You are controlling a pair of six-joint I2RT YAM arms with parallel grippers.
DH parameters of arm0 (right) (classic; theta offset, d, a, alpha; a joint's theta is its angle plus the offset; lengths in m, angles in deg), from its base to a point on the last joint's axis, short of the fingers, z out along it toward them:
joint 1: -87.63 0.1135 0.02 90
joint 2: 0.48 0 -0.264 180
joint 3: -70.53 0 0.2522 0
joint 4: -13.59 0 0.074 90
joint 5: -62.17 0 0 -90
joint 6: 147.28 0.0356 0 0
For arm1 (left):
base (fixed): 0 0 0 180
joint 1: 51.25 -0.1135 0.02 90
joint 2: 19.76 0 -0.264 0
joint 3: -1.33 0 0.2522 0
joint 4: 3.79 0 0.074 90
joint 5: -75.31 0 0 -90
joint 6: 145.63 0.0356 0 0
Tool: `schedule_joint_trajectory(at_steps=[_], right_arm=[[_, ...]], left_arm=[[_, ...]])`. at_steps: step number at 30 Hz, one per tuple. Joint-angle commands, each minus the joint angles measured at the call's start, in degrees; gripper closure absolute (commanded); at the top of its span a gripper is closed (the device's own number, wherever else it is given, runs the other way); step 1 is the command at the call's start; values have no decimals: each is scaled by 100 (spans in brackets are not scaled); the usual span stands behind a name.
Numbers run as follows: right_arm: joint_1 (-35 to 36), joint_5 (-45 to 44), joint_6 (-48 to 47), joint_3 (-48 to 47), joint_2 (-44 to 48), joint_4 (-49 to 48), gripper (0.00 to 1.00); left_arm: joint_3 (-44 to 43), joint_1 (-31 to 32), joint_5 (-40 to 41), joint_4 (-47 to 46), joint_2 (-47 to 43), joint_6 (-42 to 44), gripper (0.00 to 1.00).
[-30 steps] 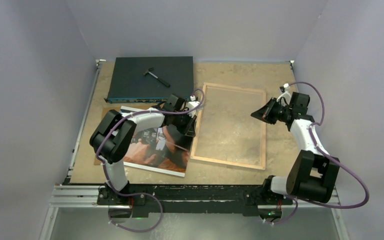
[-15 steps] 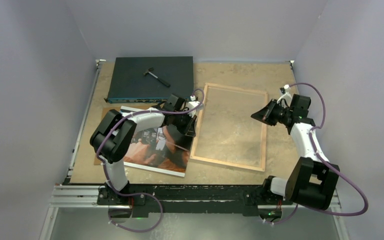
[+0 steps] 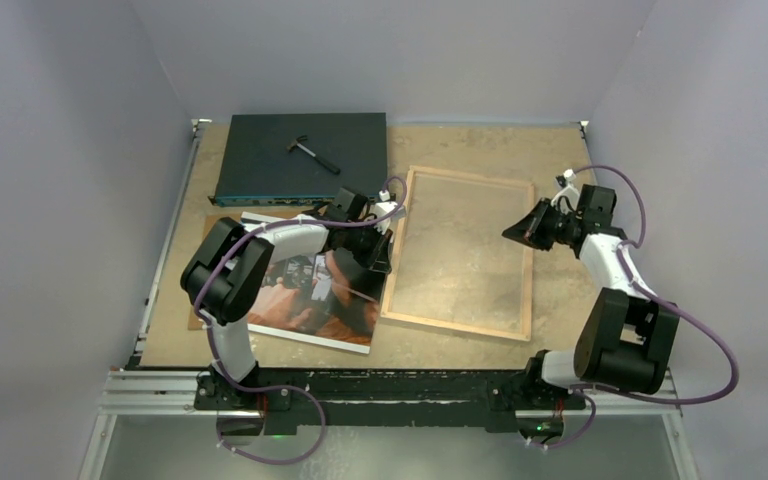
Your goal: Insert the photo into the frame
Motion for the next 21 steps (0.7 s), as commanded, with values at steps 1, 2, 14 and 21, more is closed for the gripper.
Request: schedule_joint_trajectory(at_steps=[1, 2, 14, 21], right_arm=[[88, 208, -108, -153, -122, 24, 100], [91, 218, -107, -135, -146, -14, 100], [131, 252, 18, -146, -300, -365, 100], [411, 172, 35, -186, -346, -444, 100]], left_arm=[[-54, -21, 156, -396, 183, 163, 100], [-57, -21, 148, -389, 189, 163, 100], [-89, -32, 136, -336, 255, 314, 100], [-97, -31, 165, -272, 264, 407, 100]])
